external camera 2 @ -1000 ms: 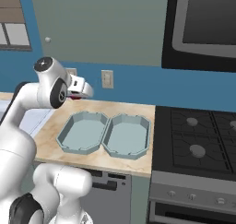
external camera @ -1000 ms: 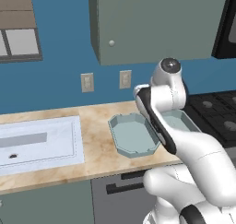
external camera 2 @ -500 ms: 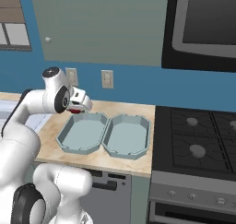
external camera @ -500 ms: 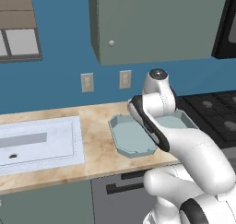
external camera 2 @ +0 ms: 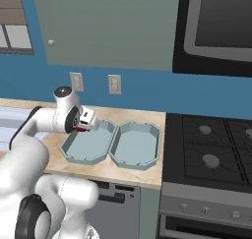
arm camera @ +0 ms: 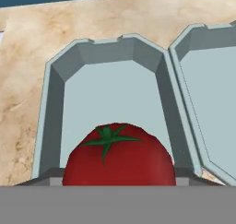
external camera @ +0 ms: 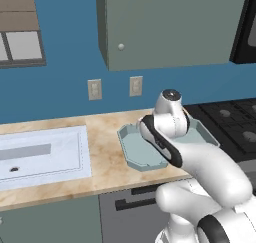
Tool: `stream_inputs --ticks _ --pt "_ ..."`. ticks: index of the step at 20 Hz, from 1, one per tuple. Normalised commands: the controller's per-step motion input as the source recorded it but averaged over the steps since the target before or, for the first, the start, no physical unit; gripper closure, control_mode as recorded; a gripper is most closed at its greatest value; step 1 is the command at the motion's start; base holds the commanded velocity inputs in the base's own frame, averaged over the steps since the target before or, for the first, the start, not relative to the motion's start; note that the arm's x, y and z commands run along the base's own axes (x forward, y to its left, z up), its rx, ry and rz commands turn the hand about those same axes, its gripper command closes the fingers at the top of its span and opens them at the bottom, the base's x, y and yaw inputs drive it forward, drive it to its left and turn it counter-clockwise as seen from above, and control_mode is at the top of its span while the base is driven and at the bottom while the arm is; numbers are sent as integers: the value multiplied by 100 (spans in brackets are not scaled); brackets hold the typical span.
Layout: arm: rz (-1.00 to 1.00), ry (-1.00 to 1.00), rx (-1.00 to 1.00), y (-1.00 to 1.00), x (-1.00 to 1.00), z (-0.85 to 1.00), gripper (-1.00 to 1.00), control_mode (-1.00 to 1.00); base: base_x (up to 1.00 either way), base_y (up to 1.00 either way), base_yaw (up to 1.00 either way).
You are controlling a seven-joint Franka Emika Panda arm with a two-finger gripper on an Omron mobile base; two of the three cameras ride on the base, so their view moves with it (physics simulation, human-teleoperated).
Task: Place one tomato and one fish in each tupperware on the nearby counter, to pack two identical lunches.
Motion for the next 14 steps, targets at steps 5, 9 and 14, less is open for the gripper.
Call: stream_inputs --ticks 5,9,14 --pt "0 15 0 23 41 -31 100 -100 0 0 0" --pt "0 9 0 12 51 -20 100 -100 0 0 0" --pt "0 3 0 0 38 -21 100 -100 0 0 0"
